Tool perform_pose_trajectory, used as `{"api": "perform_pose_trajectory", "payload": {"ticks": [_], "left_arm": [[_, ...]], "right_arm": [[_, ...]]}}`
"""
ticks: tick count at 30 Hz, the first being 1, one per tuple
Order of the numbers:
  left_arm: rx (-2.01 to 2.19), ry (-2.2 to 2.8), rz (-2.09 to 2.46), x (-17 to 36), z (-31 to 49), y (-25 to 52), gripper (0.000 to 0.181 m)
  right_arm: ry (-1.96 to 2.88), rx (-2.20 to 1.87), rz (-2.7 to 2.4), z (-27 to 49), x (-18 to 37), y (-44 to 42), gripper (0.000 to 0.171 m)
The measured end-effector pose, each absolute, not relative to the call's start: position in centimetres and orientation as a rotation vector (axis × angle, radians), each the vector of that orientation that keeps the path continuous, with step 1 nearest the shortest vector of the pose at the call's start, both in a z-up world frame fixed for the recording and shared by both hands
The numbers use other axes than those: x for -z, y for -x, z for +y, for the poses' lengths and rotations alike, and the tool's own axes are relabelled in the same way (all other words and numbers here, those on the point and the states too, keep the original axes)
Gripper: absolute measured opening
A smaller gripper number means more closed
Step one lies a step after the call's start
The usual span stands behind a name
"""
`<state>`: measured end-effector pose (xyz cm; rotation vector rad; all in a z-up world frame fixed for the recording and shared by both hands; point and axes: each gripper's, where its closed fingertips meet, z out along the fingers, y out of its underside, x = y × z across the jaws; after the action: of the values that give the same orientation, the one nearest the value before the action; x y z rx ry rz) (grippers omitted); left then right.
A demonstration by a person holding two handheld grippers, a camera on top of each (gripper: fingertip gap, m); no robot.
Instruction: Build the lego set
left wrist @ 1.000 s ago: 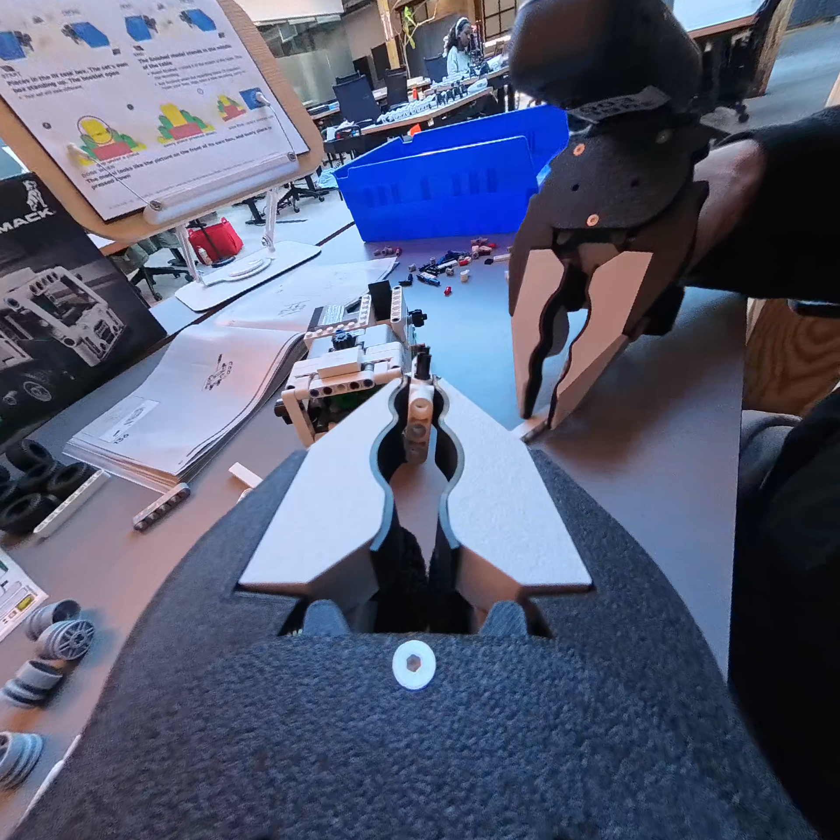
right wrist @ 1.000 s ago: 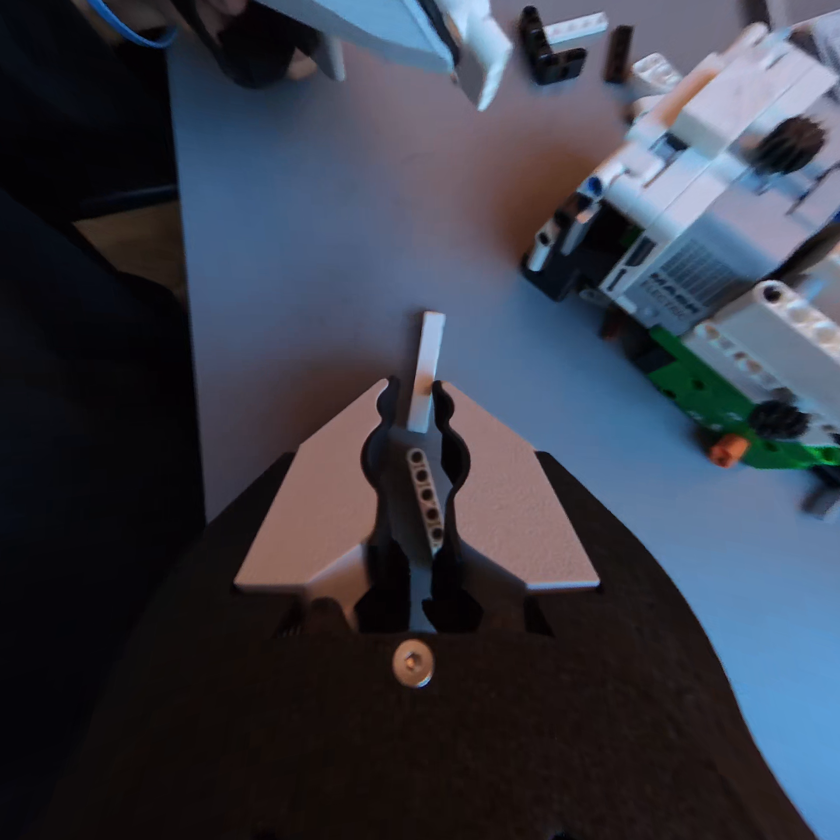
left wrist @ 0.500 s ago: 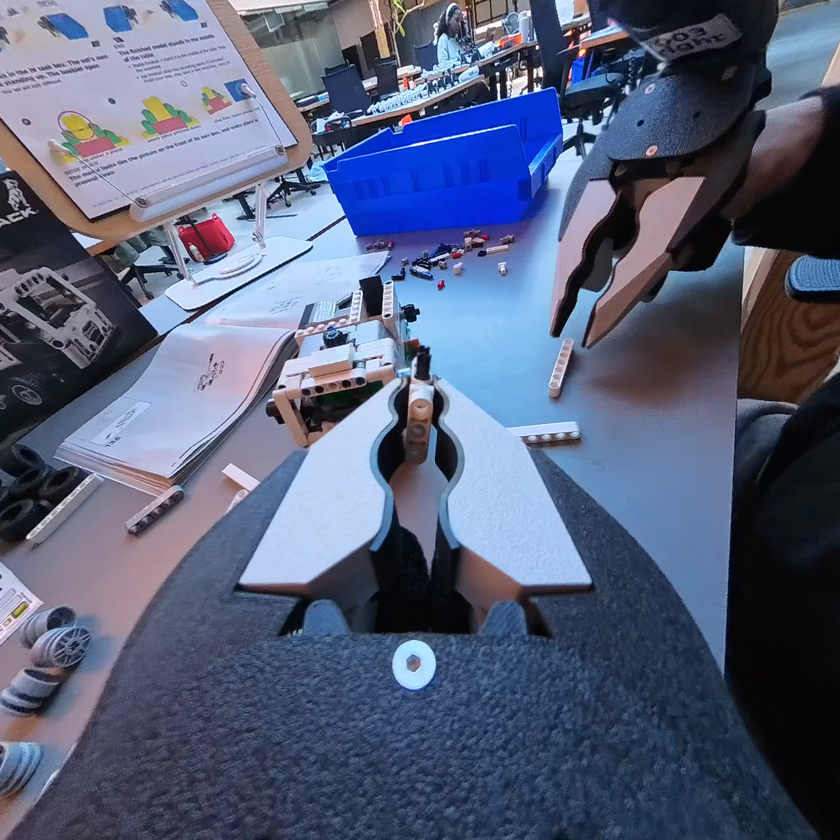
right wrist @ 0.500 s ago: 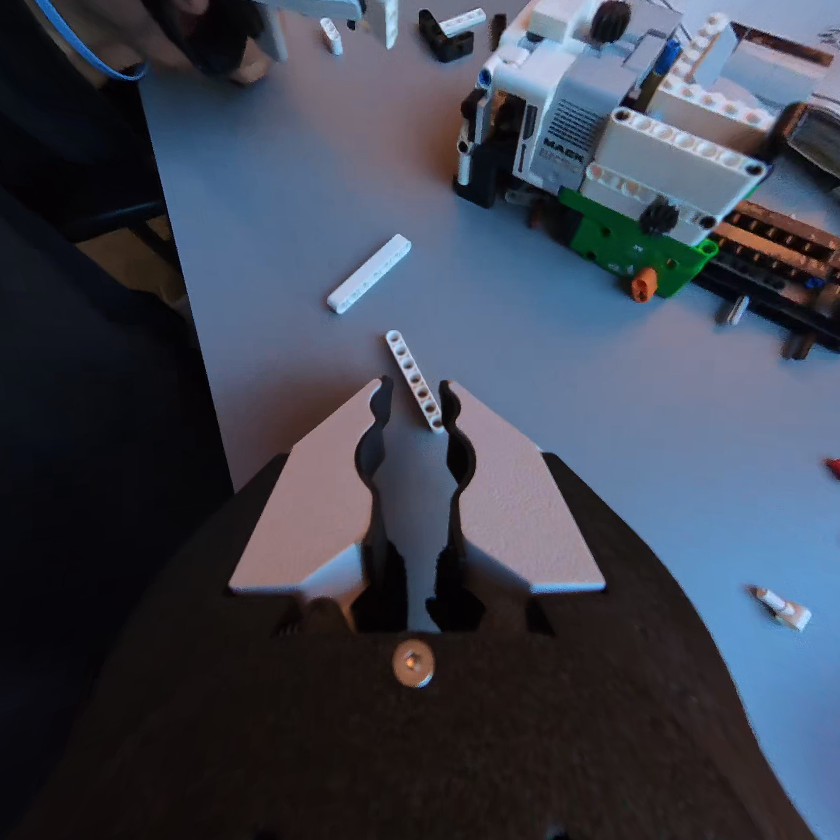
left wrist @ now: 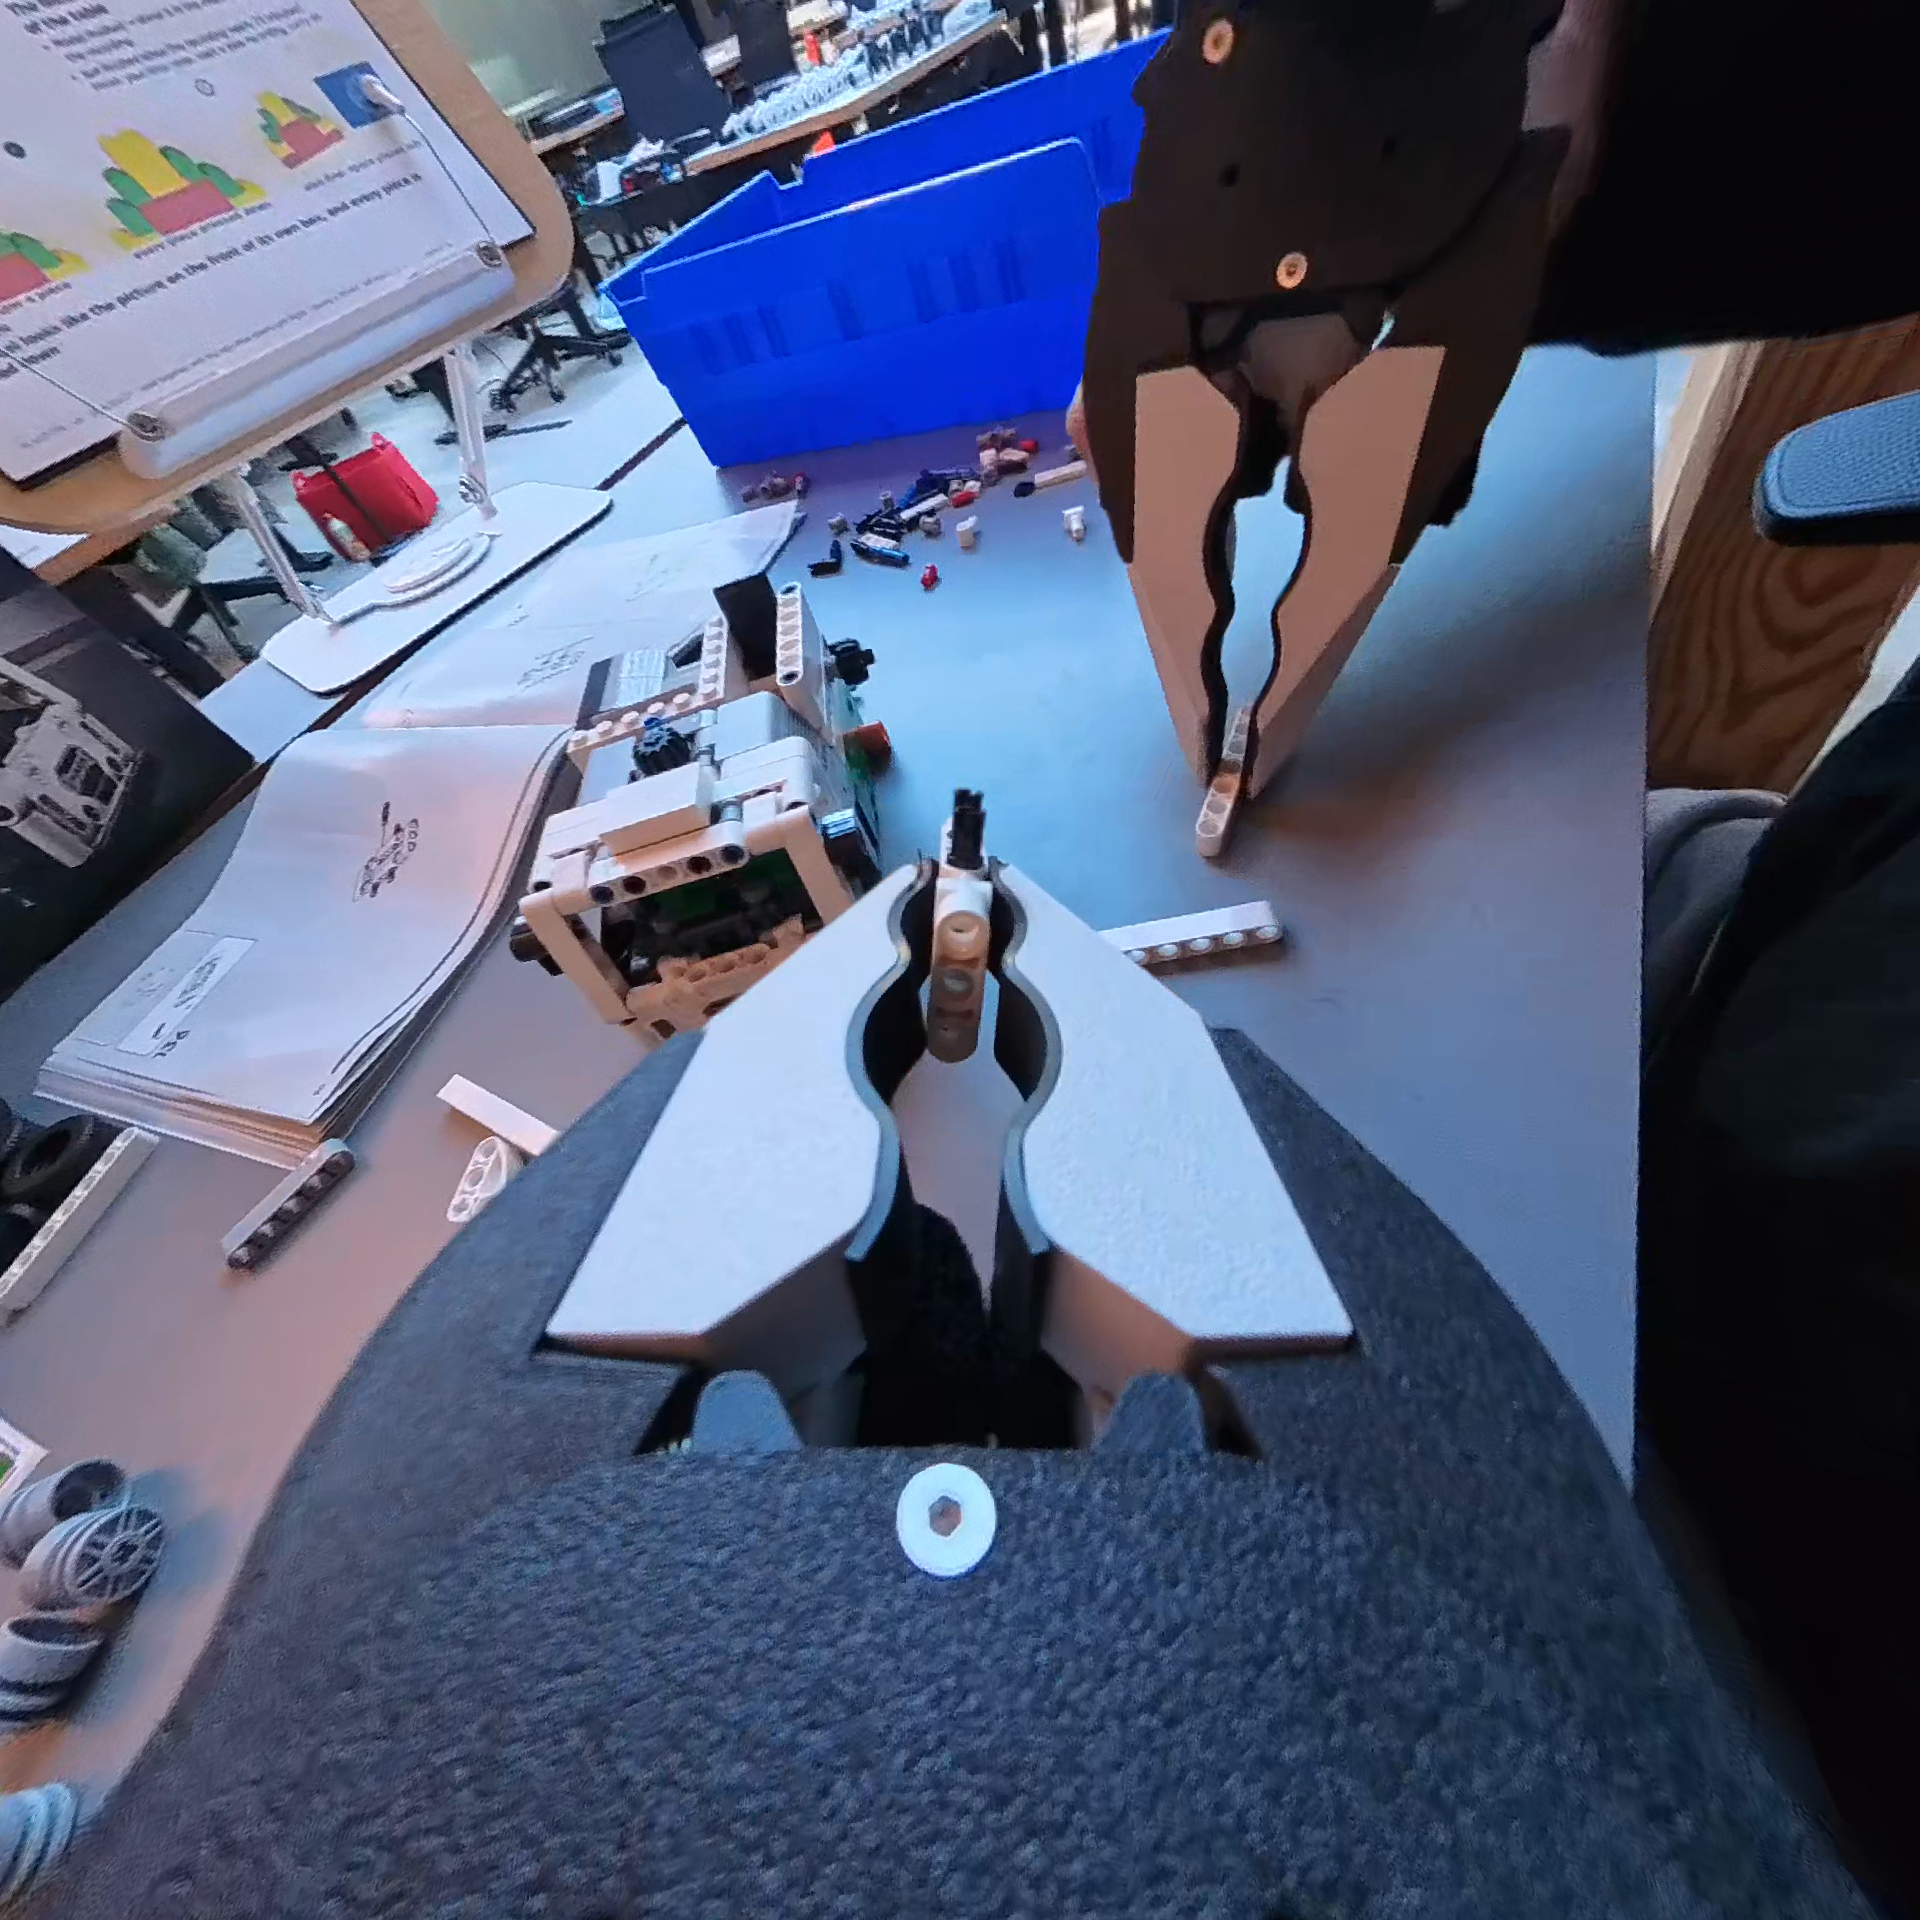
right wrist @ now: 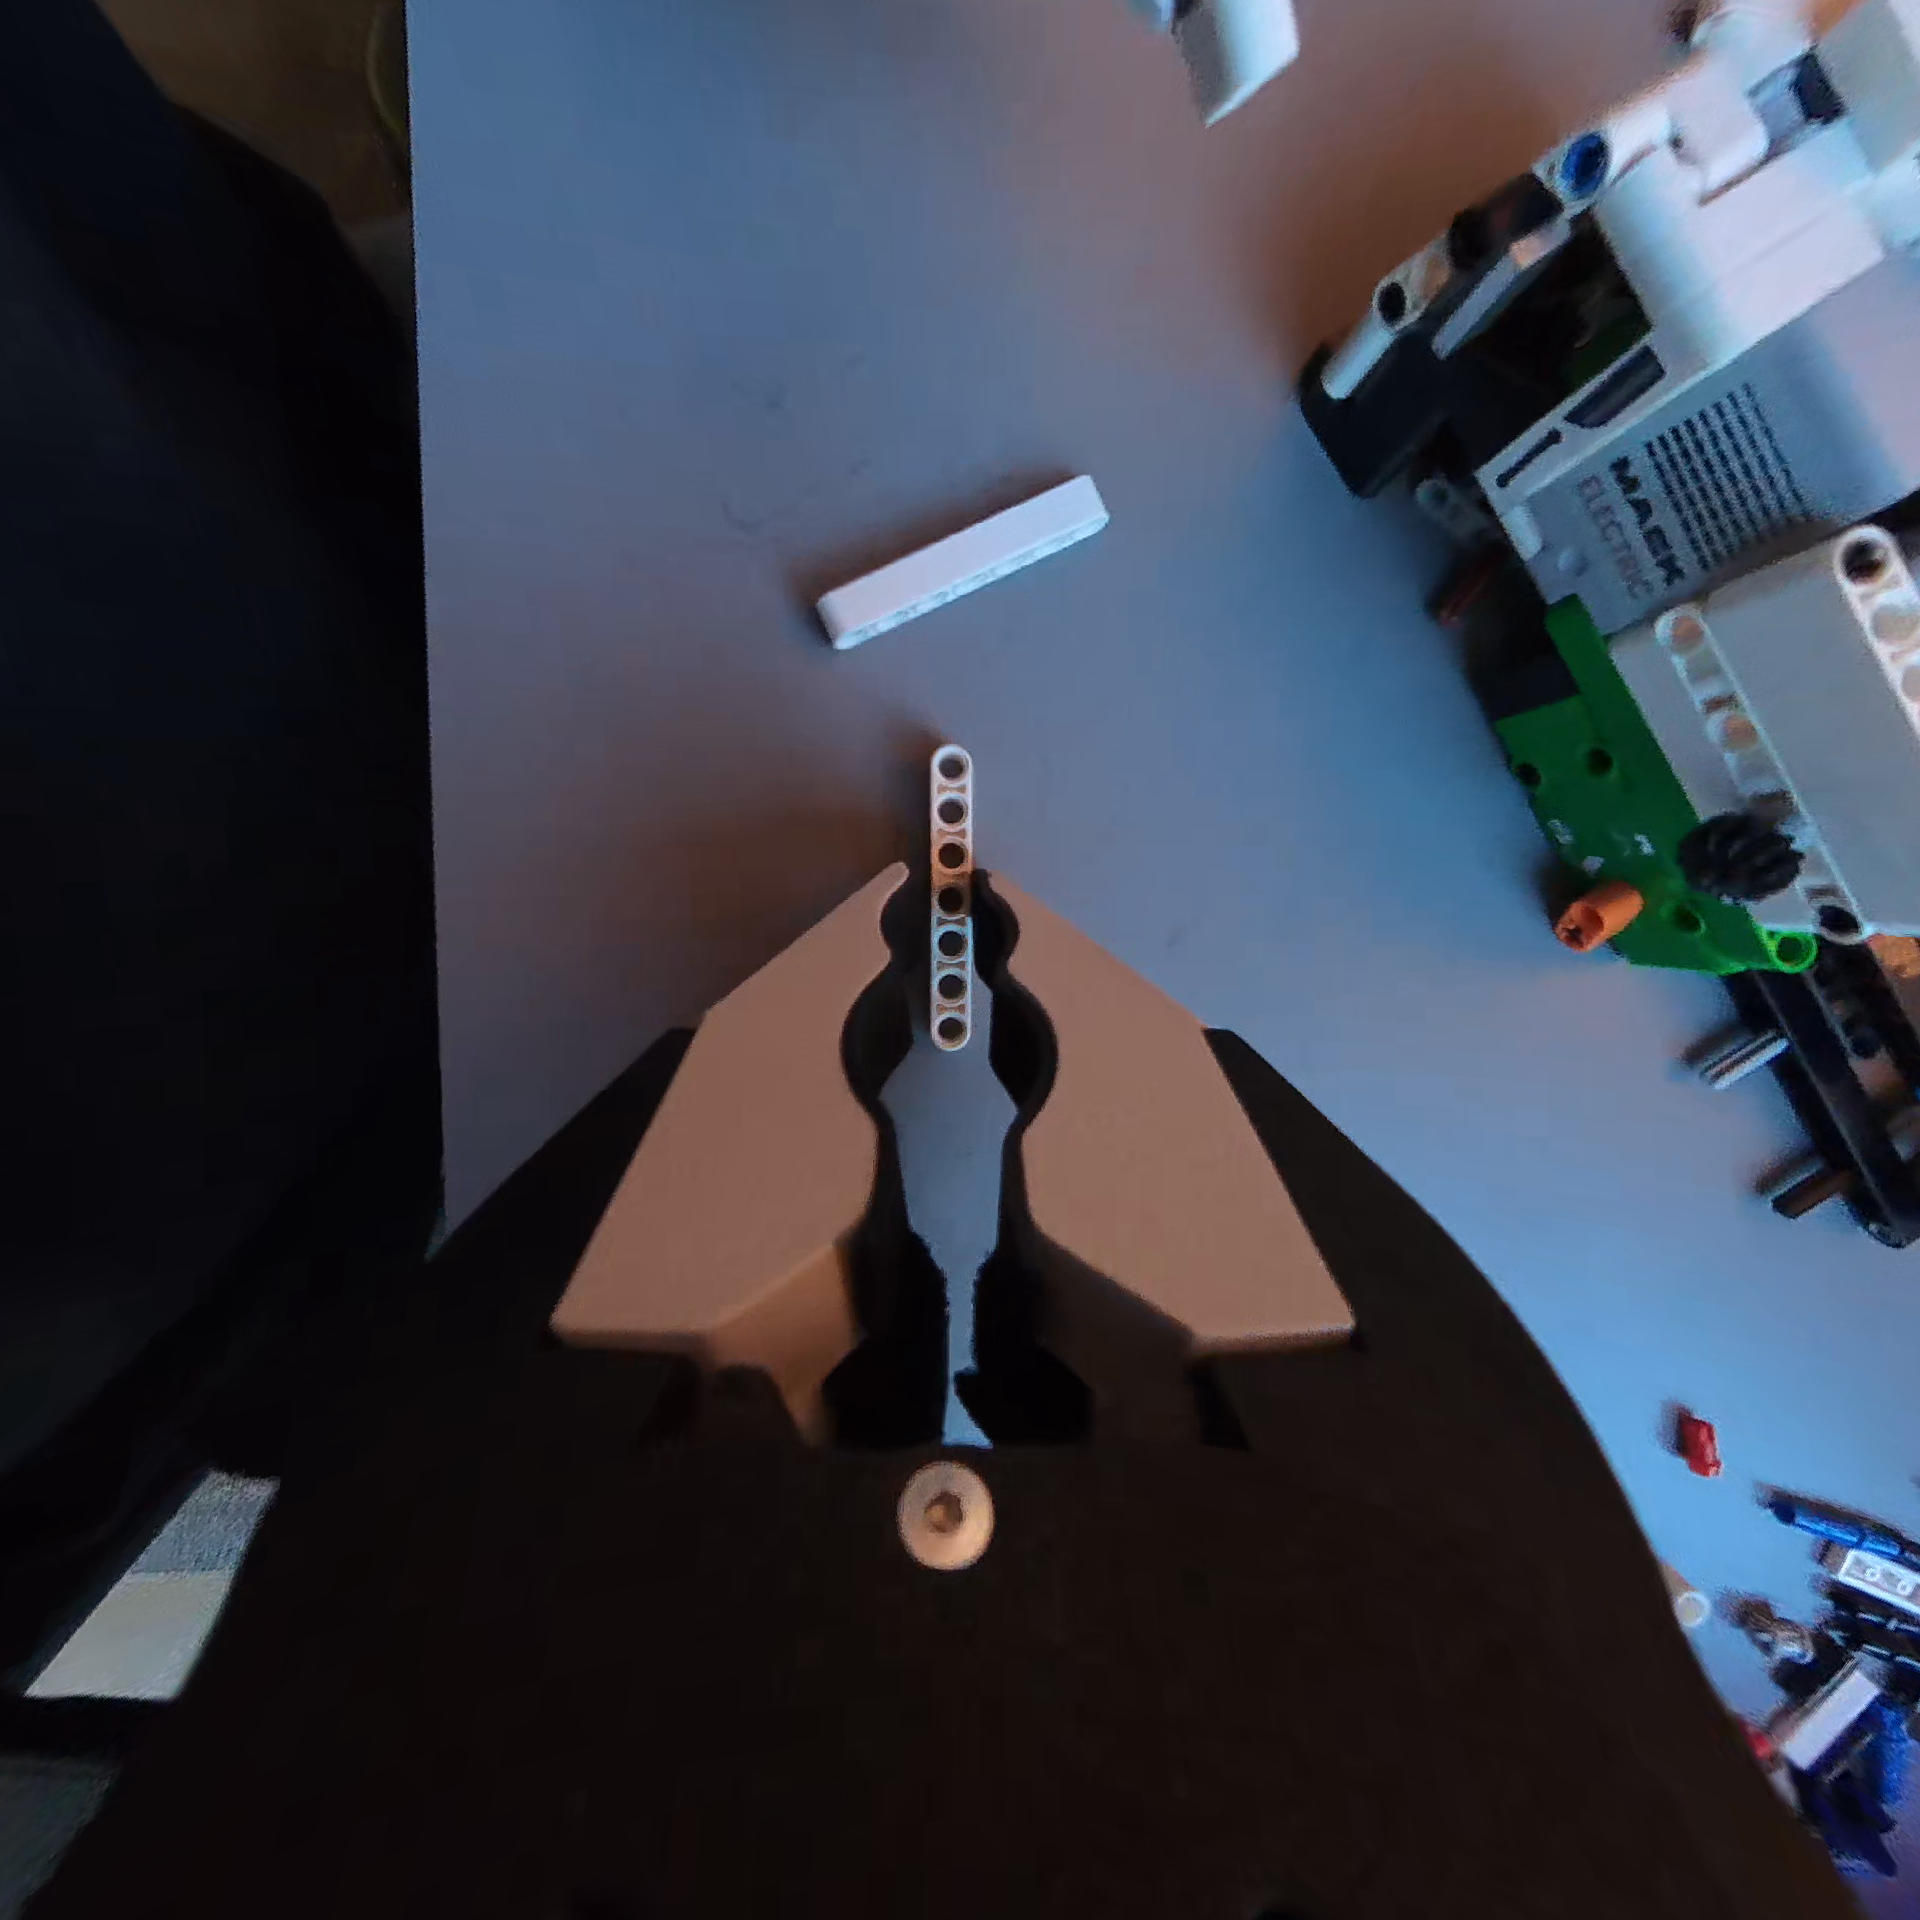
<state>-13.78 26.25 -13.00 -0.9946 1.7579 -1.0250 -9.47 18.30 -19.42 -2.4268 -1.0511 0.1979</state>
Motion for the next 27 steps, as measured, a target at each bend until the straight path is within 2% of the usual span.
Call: {"api": "perform_pose_trajectory", "payload": {"ticks": [3,14,20,27], "left_arm": [[1.028,0.967,1.765,12.9,25.8,13.8,0.005],[1.514,0.842,1.847,8.8,18.5,9.5,0.005],[1.553,0.734,1.92,9.3,16.5,5.4,0.005],[1.392,0.546,1.909,10.9,16.5,6.2,0.005]], "right_arm": [[2.413,-0.166,-1.071,18.6,18.8,9.6,0.006],[2.05,-0.221,-0.766,17.9,5.4,7.6,0.007],[2.076,-0.18,-0.778,16.5,4.3,5.0,0.007],[2.125,-0.011,-0.845,16.0,7.4,6.0,0.007]]}}
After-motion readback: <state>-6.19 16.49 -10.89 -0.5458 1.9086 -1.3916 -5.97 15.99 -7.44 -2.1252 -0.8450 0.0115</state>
